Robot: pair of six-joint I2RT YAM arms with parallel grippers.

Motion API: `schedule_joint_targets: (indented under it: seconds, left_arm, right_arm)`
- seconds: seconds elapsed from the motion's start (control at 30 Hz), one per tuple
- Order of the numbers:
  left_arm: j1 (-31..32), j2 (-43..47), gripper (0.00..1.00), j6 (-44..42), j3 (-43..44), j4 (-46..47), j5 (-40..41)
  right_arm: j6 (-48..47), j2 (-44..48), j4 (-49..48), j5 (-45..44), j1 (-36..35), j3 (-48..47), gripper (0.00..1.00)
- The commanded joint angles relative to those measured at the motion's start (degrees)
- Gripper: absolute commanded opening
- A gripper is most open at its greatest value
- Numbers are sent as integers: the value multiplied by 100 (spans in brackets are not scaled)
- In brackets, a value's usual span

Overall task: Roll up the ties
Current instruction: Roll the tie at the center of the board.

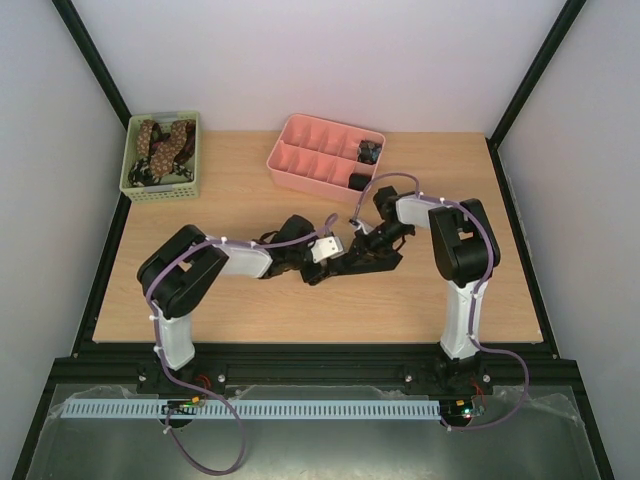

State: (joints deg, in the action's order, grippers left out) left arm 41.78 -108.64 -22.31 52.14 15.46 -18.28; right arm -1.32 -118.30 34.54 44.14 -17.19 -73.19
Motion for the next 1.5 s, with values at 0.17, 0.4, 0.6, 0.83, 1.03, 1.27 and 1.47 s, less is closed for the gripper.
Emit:
schedule_joint_targets:
  seconds: [0.17, 0.4, 0.6, 0.83, 1.03, 1.27, 1.47]
  left_arm:
    - [-109, 497, 79, 259, -518, 520, -1071]
    - [-109, 94, 82, 624, -732, 1427, -1094]
    - [-117, -453, 84, 1328, -375, 1986, -912]
    - [-81, -965, 79, 1072, -235, 2251, -1079]
    - [57, -1019, 46, 531, -103, 1849, -791]
    - [145, -720, 31, 181, -227, 632, 18]
    - [146, -621, 31, 161, -302, 111, 114]
  right_arm:
    - [-276, -370, 52, -1252, 304, 306, 1]
    - [-238, -546, -4, -1349, 307, 279, 1]
    - [-295, -605, -34, -1402, 314, 284, 1]
    - [-300, -655, -74, -1434, 279, 241, 1]
    - [-166, -621, -152, -1378, 235, 235, 2]
    - [-220, -210, 484, -1213, 321, -57, 20]
    - [-257, 307, 869, -199, 313, -287, 39]
